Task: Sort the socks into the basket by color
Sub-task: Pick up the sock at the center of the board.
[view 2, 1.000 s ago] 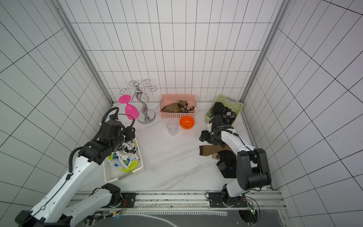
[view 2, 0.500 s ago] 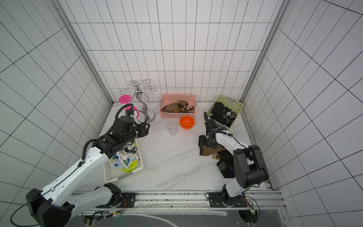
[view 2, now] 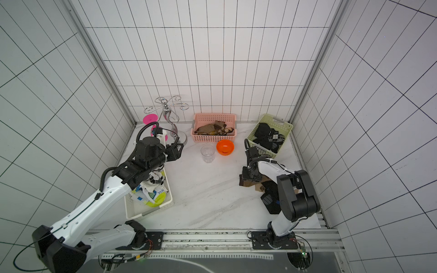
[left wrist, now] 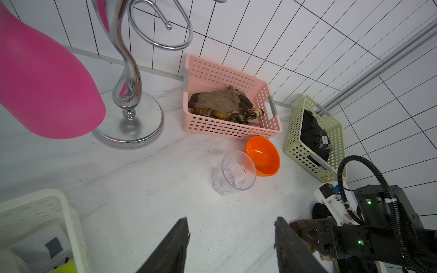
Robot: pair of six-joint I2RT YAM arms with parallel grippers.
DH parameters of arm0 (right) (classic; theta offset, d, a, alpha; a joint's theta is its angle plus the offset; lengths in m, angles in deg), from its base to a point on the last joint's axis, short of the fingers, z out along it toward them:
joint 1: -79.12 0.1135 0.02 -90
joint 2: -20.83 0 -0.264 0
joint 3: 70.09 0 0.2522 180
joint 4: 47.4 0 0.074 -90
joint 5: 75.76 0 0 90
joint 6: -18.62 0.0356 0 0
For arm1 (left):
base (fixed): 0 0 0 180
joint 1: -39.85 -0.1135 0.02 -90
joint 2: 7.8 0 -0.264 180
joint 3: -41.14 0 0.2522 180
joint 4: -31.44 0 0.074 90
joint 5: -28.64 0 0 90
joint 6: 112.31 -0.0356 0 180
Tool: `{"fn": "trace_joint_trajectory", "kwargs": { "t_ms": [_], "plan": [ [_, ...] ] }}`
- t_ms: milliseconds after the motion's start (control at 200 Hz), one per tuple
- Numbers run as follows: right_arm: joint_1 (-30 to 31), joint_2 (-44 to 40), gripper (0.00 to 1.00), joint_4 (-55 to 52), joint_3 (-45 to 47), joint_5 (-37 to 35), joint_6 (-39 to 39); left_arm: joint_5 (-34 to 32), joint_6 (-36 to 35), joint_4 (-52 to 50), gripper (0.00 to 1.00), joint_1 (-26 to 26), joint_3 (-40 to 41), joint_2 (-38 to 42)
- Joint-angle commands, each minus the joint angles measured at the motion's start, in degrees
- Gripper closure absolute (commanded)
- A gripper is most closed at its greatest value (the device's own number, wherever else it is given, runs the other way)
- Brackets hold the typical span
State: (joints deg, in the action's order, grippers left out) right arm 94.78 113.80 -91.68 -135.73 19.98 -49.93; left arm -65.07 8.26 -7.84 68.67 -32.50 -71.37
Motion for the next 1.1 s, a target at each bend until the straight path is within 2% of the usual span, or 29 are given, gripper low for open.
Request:
{"fn": "trace_joint_trajectory", "kwargs": {
  "t_ms": [0, 75, 170, 385, 685, 1094],
  "plan": [
    [0.7, 3.1, 0.68, 0.1, 3.4, 0.1, -0.1, 1.1, -0.4, 2.9, 0.40, 0.1, 0.6, -0.3],
    [0.8, 3.5, 0.86, 0.4, 3.4, 0.7, -0.4, 1.2, -0.4, 3.1, 0.40, 0.0, 0.6, -0.4],
    [0.8, 3.8, 1.00, 0.5, 3.3, 1.0, -0.5, 1.2, -0.5, 3.4, 0.40, 0.0, 0.7, -0.5],
    [1.3, 2.7, 1.00, 0.0, 2.0, 1.4, -1.2, 2.1, -0.6, 3.9, 0.40, 0.0, 0.9, -0.8],
    [2.5, -5.8, 1.00, -5.0, -5.4, 4.4, -3.3, 5.1, -3.9, 7.2, 0.38, 1.4, 1.1, -2.2],
    [2.5, -16.4, 1.00, -5.2, -18.0, 21.6, -2.8, 3.6, -15.2, 26.8, 0.36, 12.0, 10.3, -0.6]
  ]
}}
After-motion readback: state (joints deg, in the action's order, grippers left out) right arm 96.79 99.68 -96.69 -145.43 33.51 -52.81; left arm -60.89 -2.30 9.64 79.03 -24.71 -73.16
